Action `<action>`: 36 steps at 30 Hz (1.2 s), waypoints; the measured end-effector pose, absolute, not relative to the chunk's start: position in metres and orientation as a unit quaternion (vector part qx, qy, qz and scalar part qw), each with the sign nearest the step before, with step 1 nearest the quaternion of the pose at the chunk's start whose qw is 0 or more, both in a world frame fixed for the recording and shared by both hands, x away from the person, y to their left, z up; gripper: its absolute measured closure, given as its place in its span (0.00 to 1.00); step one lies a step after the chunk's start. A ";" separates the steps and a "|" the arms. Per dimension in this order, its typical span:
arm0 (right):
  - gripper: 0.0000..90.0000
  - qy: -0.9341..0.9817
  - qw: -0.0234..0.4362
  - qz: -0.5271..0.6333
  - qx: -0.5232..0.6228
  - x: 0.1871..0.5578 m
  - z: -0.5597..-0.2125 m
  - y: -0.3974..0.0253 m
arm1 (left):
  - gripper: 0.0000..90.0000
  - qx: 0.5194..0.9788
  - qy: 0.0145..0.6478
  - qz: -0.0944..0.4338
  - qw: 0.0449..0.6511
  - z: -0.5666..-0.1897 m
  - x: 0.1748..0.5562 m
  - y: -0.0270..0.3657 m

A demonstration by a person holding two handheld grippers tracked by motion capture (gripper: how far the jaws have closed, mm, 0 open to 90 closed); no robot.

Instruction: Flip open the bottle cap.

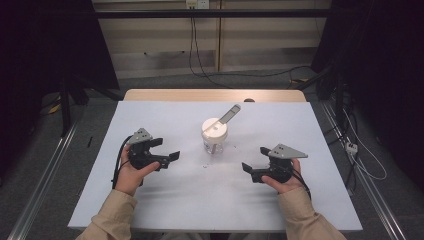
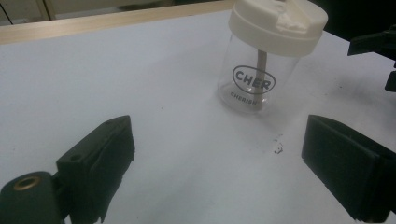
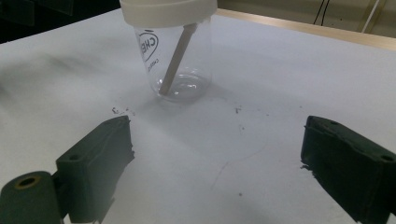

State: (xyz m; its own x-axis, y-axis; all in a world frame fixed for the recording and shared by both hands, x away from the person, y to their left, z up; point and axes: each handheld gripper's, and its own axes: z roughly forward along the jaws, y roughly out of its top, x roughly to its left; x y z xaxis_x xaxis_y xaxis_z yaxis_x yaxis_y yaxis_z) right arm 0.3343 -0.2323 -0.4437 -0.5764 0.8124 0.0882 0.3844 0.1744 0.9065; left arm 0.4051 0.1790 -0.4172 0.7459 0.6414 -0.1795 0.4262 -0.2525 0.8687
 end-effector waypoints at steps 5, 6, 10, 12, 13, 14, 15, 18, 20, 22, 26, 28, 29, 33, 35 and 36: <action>0.10 0.736 0.216 0.495 0.408 0.330 -0.445 -0.239 | 0.10 0.786 0.344 0.113 0.501 -0.421 0.400 0.187; 0.10 0.735 0.215 0.495 0.411 0.329 -0.445 -0.240 | 0.10 0.787 0.347 0.112 0.498 -0.421 0.400 0.189; 0.10 0.735 0.217 0.493 0.412 0.326 -0.446 -0.244 | 0.10 0.786 0.350 0.113 0.497 -0.424 0.396 0.194; 0.10 0.734 0.217 0.493 0.415 0.324 -0.447 -0.247 | 0.10 0.787 0.350 0.114 0.496 -0.424 0.394 0.196; 0.10 0.733 0.217 0.494 0.416 0.323 -0.447 -0.248 | 0.10 0.788 0.349 0.115 0.494 -0.425 0.393 0.197; 0.10 0.733 0.217 0.493 0.416 0.322 -0.447 -0.249 | 0.10 0.788 0.349 0.115 0.493 -0.425 0.392 0.198; 0.10 0.733 0.218 0.493 0.415 0.322 -0.447 -0.250 | 0.10 0.788 0.350 0.114 0.493 -0.426 0.391 0.199; 0.10 0.732 0.220 0.493 0.415 0.319 -0.447 -0.252 | 0.10 0.789 0.350 0.115 0.491 -0.427 0.388 0.204; 0.11 0.731 0.220 0.494 0.416 0.318 -0.447 -0.254 | 0.10 0.787 0.353 0.117 0.493 -0.428 0.386 0.208; 0.11 0.731 0.221 0.493 0.417 0.316 -0.447 -0.256 | 0.10 0.786 0.355 0.115 0.492 -0.430 0.385 0.212; 0.11 0.730 0.223 0.493 0.418 0.314 -0.447 -0.260 | 0.10 0.786 0.359 0.118 0.489 -0.431 0.380 0.219; 0.11 0.729 0.225 0.493 0.417 0.312 -0.447 -0.262 | 0.10 0.788 0.359 0.120 0.486 -0.432 0.379 0.223; 0.11 0.729 0.227 0.493 0.417 0.312 -0.447 -0.263 | 0.10 0.787 0.362 0.118 0.486 -0.433 0.377 0.223; 0.11 0.727 0.226 0.492 0.422 0.309 -0.448 -0.266 | 0.10 0.787 0.361 0.121 0.486 -0.434 0.374 0.227; 0.11 0.727 0.226 0.493 0.421 0.308 -0.448 -0.267 | 0.10 0.785 0.361 0.122 0.488 -0.434 0.372 0.228; 0.11 0.727 0.226 0.493 0.422 0.308 -0.448 -0.268 | 0.09 0.785 0.361 0.123 0.488 -0.434 0.372 0.229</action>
